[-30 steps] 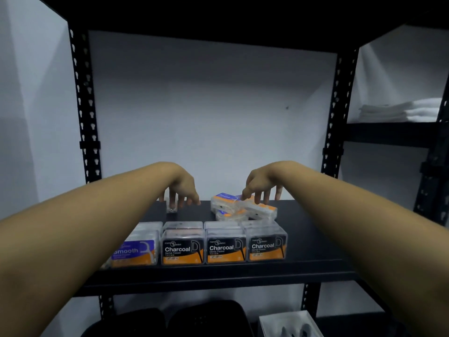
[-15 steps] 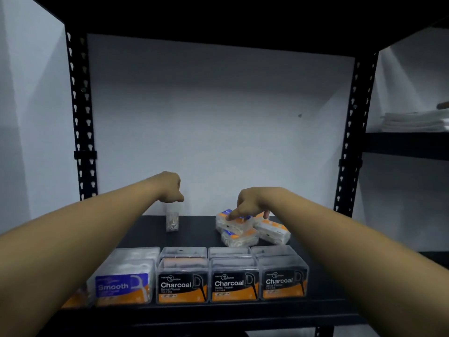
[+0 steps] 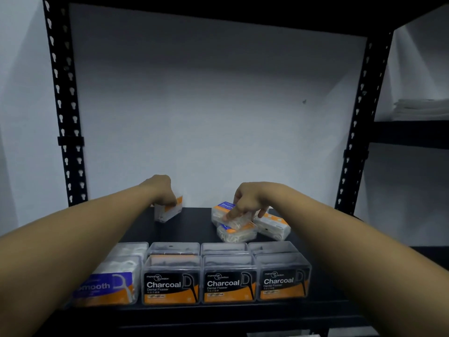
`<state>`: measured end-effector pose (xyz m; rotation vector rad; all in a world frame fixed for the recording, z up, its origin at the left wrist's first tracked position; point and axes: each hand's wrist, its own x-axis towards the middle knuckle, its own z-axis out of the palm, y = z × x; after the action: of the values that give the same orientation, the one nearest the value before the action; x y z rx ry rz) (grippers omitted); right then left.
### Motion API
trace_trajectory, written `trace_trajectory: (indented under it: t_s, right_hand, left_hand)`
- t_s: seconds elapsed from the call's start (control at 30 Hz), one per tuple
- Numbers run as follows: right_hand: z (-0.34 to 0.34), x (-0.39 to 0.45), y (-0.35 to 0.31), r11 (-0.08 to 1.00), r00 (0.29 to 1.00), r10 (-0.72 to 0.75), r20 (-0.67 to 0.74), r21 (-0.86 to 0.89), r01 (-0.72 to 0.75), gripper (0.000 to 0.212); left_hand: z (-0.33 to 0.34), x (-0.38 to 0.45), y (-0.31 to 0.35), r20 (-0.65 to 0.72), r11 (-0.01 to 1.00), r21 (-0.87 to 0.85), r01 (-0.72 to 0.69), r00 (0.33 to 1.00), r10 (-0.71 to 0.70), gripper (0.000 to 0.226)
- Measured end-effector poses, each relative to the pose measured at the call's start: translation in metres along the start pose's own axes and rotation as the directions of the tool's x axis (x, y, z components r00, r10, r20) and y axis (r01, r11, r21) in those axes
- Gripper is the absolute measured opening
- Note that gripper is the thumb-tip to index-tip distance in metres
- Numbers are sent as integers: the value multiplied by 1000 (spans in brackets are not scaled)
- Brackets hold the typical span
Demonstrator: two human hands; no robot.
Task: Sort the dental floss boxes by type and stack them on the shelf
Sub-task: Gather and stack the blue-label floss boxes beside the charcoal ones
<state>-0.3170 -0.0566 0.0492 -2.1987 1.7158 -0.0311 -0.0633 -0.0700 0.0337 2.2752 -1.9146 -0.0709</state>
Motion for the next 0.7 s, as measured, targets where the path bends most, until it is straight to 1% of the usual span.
trace_trajectory:
  t_s: [0.2,0.23,0.3,0.33,0.37,0.4,0.43,0.5,0.53,0.6,0.7]
  right_hand:
    - [-1,-2,-1,1000,1000,-2,26,10,2,62]
    - [-2,-3,-1,1000,1000,1,28,9,-1,63]
    - [-1,-4,-2,1000,1000,5,31,10,-5,63]
    - [-1,-4,-2,1000,1000,5,30,11,-6,63]
    - [-1,-5,-2,1000,1000,5,28,14,-5,63]
    - [-1,-5,-2,1000,1000,3,26,16,-4,62]
    - [-1,-5,-2,1000,1000,1,25,16,-2,62]
    - [-1,-6,-2,1000,1000,-1,26,16,1,61]
    - [0,-6,-2,1000,1000,-1,26,16,1,61]
    - [0,-7,-2,1000,1000,-2,24,16,2,62]
    - [0,-6,-1,1000,1000,-4,19,20,3,62]
  left_hand:
    - [-2,4,-1,64,990,-5,-144,988,144,39]
    - [-4,2,0,63,987,-14,-161,985,161,40]
    - [-6,2,-1,16,981,-54,-189,982,190,47]
    - [-7,2,-1,-20,979,-83,-188,982,187,49]
    - [-7,3,-1,-63,978,-114,-173,984,167,43]
    - [-7,3,1,-97,984,-112,-136,987,125,29]
    - [-6,3,2,-111,990,-105,-92,991,80,21]
    - [-2,1,7,-49,998,-55,10,999,-13,47]
    - [0,0,10,-22,998,-48,39,999,-40,56]
    - [3,0,13,-10,997,-49,53,999,-54,59]
    - [6,4,11,-11,999,-47,28,1000,-28,52]
